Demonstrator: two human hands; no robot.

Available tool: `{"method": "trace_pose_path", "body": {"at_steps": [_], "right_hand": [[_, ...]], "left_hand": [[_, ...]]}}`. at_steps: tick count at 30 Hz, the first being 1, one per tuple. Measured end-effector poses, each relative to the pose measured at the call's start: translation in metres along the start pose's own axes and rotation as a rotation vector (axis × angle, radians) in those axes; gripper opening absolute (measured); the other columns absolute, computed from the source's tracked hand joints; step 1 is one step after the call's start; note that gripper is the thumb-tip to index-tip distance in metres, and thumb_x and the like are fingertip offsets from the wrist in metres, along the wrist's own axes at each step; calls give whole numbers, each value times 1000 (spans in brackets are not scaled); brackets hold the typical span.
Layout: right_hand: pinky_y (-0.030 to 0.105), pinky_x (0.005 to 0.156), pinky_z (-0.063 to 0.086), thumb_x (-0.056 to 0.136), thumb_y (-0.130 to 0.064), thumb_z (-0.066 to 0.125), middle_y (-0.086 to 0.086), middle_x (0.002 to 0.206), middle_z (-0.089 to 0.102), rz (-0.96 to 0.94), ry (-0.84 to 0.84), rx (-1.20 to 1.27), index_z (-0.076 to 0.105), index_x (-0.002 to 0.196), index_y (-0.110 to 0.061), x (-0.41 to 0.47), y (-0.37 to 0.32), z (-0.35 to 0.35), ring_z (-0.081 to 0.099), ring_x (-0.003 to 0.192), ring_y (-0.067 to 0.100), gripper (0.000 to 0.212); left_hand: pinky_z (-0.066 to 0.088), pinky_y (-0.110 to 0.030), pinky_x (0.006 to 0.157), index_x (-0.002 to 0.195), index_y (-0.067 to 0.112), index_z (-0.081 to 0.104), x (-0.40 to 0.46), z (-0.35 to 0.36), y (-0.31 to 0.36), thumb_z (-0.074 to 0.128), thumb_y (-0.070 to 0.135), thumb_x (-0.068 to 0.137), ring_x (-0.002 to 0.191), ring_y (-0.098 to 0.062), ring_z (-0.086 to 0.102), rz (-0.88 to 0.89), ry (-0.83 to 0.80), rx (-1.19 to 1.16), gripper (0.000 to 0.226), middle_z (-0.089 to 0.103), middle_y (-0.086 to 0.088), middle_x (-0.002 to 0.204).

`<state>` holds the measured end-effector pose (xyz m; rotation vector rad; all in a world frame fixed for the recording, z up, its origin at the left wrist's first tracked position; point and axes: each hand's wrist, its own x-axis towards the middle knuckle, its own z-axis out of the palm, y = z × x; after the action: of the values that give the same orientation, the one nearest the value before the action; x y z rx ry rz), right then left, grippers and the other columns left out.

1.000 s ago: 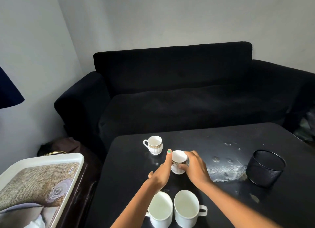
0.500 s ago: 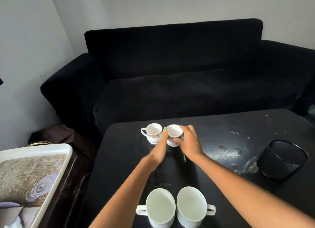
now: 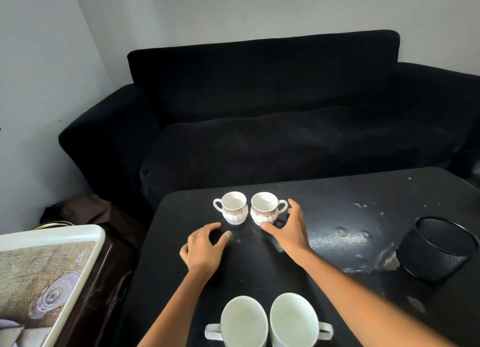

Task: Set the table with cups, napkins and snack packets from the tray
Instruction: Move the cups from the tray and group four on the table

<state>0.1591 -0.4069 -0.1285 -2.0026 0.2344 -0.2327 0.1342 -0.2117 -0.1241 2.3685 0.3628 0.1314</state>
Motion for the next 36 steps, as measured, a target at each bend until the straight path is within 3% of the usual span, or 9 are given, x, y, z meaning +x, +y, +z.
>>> {"method": "trace_pose_path", "body": {"at_steps": [3,6,10,19,27,32,36], "right_hand": [[44,90,48,65,-24,83,1,113,60,-33,55,-7,43,126,-16,3,7,4,56,110,25,74],[43,90,48,66,-29,82,-1,110,63,-58,71,-44,44,129,-19,10,11,8,57,108,21,74],[40,91,47,65,-34,82,-4,109,62,-76,69,-65,44,130,-24,20,13,10,55,109,18,76],[36,85,48,64,-37,83,-12,99,58,-107,84,-80,46,120,-25,19,16,10,57,106,17,68],[39,86,49,62,-42,82,-6,108,62,-94,88,-101,45,119,-23,19,17,11,56,108,19,70],[35,96,40,64,-41,82,3,131,53,-39,37,-113,26,142,-19,10,12,4,46,124,21,99],[32,104,35,72,-40,78,4,139,46,18,-8,-94,34,140,-16,-15,7,-12,40,130,19,85]], "left_hand": [[8,-34,114,132,40,49,15,3,-6,56,68,78,143,-6,23,-5,-8,42,61,44,7,145],[2,-40,116,137,40,43,34,11,1,53,77,71,147,-5,12,-1,-51,119,76,35,13,152],[3,-42,115,128,43,50,45,23,5,51,84,62,146,-5,13,20,-9,146,78,35,23,150],[6,-40,115,116,43,56,42,25,7,56,83,61,145,-6,18,15,53,109,68,42,22,146],[11,-36,113,124,42,53,45,28,6,53,84,62,145,-9,18,49,73,139,75,41,22,147],[4,-40,120,146,28,34,49,18,2,56,81,65,149,-13,7,51,-86,151,100,26,11,157],[5,-37,121,147,21,35,31,1,-6,61,64,78,149,-13,9,51,-122,46,85,24,5,158]]}}
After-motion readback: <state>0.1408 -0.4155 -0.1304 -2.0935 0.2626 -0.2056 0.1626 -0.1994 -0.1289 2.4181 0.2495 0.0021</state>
